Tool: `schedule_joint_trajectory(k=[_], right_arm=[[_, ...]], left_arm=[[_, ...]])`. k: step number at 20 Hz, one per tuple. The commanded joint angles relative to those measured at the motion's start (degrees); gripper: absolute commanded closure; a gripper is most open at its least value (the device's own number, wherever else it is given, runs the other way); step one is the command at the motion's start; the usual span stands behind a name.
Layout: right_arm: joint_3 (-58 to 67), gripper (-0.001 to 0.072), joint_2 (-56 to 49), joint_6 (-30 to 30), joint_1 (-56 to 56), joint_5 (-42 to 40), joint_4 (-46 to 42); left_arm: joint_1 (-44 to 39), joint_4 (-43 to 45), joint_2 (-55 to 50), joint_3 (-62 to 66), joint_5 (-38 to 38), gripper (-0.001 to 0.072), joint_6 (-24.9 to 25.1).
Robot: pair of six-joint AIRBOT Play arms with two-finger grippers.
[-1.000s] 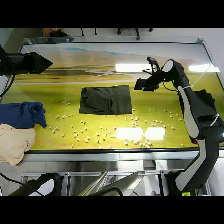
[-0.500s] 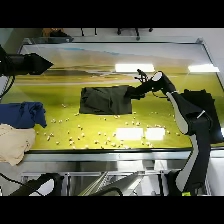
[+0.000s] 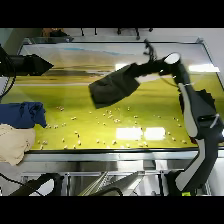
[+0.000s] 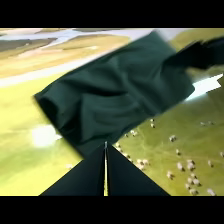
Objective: Fold the shirts.
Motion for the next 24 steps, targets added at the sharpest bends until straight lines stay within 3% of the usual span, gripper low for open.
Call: schedule_joint_trajectory(k=[1, 9, 12, 15, 17, 20, 24], right_arm=[[5.31, 0.0695, 6.99, 3.13, -6.23, -5.81, 1.70], [4.72, 0.0695, 11.80, 7.80, -22.67, -16.85, -0.28], [4.59, 0.0694, 11.98, 14.60, -27.69, -20.26, -7.54], [4.57, 0.0695, 12.63, 22.18, -31.56, -16.65, -16.31], [4.57, 0.0695, 12.85, 24.11, -34.51, -12.11, -18.36], [4.55, 0.0695, 12.72, 23.08, -39.06, -4.92, -18.29], [4.37, 0.0695, 12.70, 21.05, -40.02, -1.62, -17.92]], left_arm=[[0.04, -0.02, -0.02, -0.02, -0.35, 0.0692, -0.04], [0.04, -0.04, -0.04, -0.02, -1.49, 0.0692, -0.07], [0.04, -0.04, -0.04, -0.02, -1.77, 0.0692, -0.07], [0.04, -0.04, -0.04, -0.02, -1.81, 0.0692, -0.07], [0.04, -0.04, -0.04, -0.02, -1.84, 0.0692, -0.04], [0.04, -0.04, -0.04, -0.04, -1.84, 0.0692, -0.02], [0.04, -0.04, -0.09, -0.04, -1.84, 0.0692, 0.02]])
